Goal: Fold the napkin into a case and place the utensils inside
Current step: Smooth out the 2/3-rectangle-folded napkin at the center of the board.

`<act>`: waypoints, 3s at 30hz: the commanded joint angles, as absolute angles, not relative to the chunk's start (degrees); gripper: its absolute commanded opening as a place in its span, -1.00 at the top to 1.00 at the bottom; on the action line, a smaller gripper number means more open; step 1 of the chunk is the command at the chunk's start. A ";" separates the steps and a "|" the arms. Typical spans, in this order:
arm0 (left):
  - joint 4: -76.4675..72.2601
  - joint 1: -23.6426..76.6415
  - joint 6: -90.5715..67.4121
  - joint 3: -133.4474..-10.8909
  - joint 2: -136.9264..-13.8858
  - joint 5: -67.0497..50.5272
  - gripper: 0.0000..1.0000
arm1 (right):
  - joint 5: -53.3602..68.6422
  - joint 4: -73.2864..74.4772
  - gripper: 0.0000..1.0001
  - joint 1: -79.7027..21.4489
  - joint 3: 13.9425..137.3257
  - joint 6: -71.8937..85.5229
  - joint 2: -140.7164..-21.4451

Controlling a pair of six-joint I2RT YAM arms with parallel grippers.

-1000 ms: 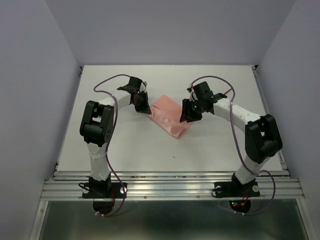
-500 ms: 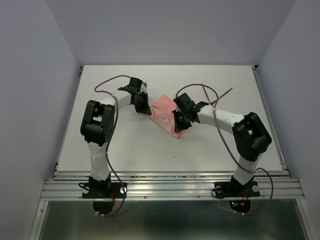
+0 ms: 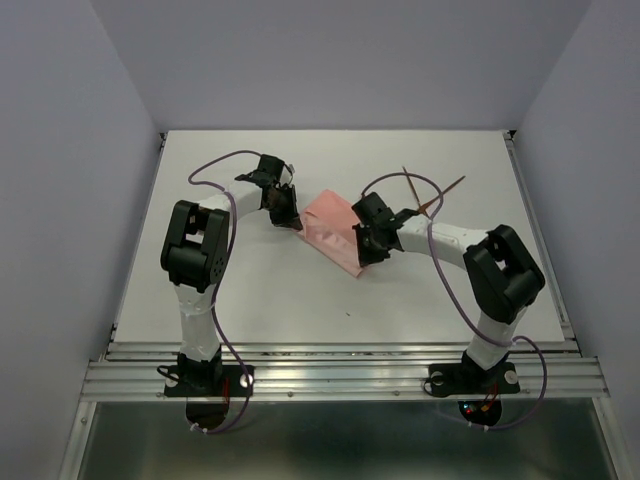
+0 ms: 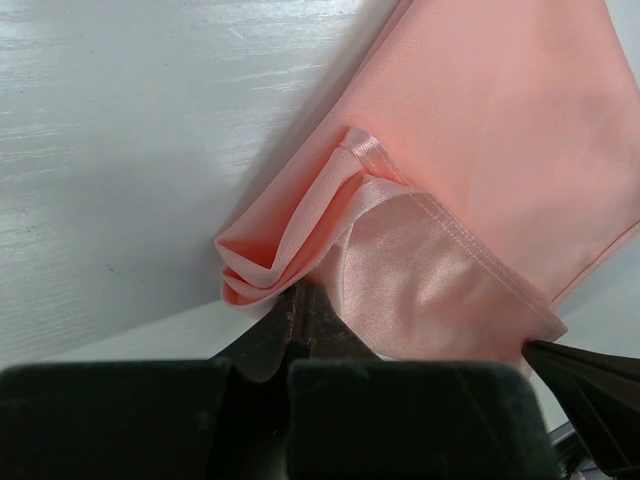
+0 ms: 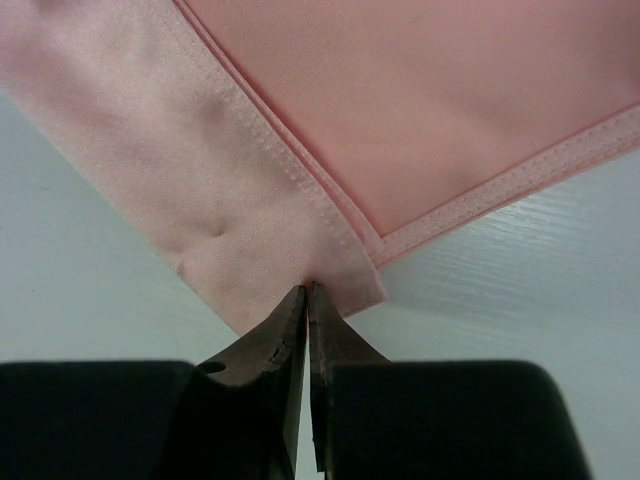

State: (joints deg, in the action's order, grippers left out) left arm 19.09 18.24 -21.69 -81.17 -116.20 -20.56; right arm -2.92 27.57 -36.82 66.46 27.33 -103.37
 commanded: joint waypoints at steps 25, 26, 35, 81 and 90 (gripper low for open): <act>19.34 17.84 -21.27 -83.06 -115.05 -20.92 1.00 | -8.88 24.61 0.31 -29.36 73.29 24.87 -100.72; 19.34 17.84 -21.44 -82.97 -115.05 -20.83 1.00 | -8.79 24.61 0.24 -28.66 74.26 24.70 -101.68; 19.69 17.84 -21.88 -84.02 -114.87 -21.01 1.00 | -11.16 26.10 -0.11 -25.93 84.37 22.41 -114.33; 17.75 19.95 -24.26 -83.14 -110.13 -23.38 1.00 | -14.77 29.35 -0.11 -37.71 83.39 32.26 -104.66; 19.95 15.21 -24.43 -81.31 -108.90 -21.71 1.00 | -6.42 29.97 -0.10 -37.71 102.64 27.60 -119.87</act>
